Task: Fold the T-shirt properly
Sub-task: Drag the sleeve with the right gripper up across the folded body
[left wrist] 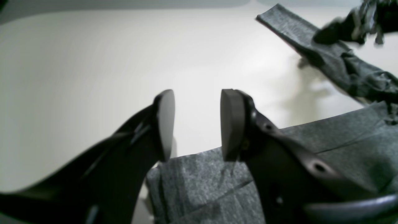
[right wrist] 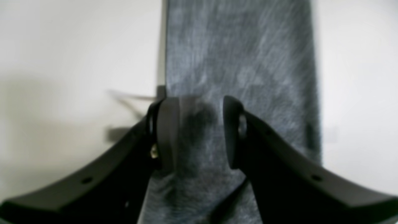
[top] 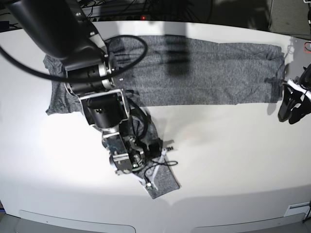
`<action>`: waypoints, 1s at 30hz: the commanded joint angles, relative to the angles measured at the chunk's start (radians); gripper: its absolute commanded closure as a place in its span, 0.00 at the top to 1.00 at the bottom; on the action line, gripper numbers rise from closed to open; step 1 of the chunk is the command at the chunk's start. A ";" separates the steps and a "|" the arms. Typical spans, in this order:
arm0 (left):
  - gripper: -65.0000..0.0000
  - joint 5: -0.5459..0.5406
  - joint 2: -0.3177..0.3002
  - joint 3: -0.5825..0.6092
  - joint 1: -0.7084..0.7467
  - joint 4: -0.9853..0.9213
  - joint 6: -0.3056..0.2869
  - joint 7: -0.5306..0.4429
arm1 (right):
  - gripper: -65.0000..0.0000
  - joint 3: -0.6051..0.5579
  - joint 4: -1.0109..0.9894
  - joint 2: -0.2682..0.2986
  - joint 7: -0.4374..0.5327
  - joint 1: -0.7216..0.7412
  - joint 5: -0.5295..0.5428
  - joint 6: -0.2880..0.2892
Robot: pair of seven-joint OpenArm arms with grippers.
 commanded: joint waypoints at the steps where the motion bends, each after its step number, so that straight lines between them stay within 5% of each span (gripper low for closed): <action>1: 0.36 -0.019 -0.020 -0.011 -0.008 0.015 -0.002 -0.026 | 0.37 0.001 0.008 -0.003 0.027 0.038 -0.008 -0.008; 4: 0.36 -0.019 -0.019 -0.011 -0.008 0.015 -0.002 -0.026 | 0.35 0.001 -0.004 -0.003 0.029 0.031 -0.016 -0.023; 10: 0.36 -0.019 -0.020 -0.011 -0.008 0.015 -0.002 -0.026 | 0.01 0.001 -0.004 -0.022 0.029 0.023 -0.014 -0.017; 17: 0.36 -0.019 -0.019 -0.011 -0.008 0.015 -0.002 -0.026 | 0.00 -0.002 -0.004 -0.072 0.039 0.020 -0.077 0.052; 22: 0.36 -0.022 -0.020 -0.011 -0.008 0.015 -0.002 -0.026 | 0.00 -0.075 -0.003 -0.072 0.013 0.016 -0.027 0.164; 25: 0.36 -0.026 -0.019 -0.011 -0.008 0.015 -0.001 -0.027 | 0.00 -0.137 -0.003 -0.072 -0.012 0.004 -0.025 0.341; 30: 0.36 -0.026 -0.020 -0.011 -0.008 0.015 -0.002 -0.026 | 0.00 -0.265 -0.003 -0.072 -0.070 -0.021 0.067 0.359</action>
